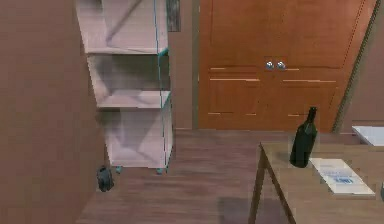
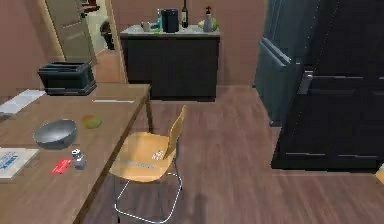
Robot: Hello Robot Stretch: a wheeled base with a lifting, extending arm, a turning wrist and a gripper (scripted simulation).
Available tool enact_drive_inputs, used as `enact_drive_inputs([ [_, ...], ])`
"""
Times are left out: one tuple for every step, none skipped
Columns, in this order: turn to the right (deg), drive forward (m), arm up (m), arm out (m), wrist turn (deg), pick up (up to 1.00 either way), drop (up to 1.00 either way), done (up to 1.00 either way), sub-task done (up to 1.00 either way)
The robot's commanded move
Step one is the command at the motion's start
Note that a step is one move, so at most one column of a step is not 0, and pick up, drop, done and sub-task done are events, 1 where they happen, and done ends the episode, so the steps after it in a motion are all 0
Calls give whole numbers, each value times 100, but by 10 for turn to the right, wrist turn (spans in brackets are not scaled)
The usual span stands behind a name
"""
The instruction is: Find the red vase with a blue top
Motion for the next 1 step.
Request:
enact_drive_inputs([
  [0,100,0,0,0,0,0,0,0],
])
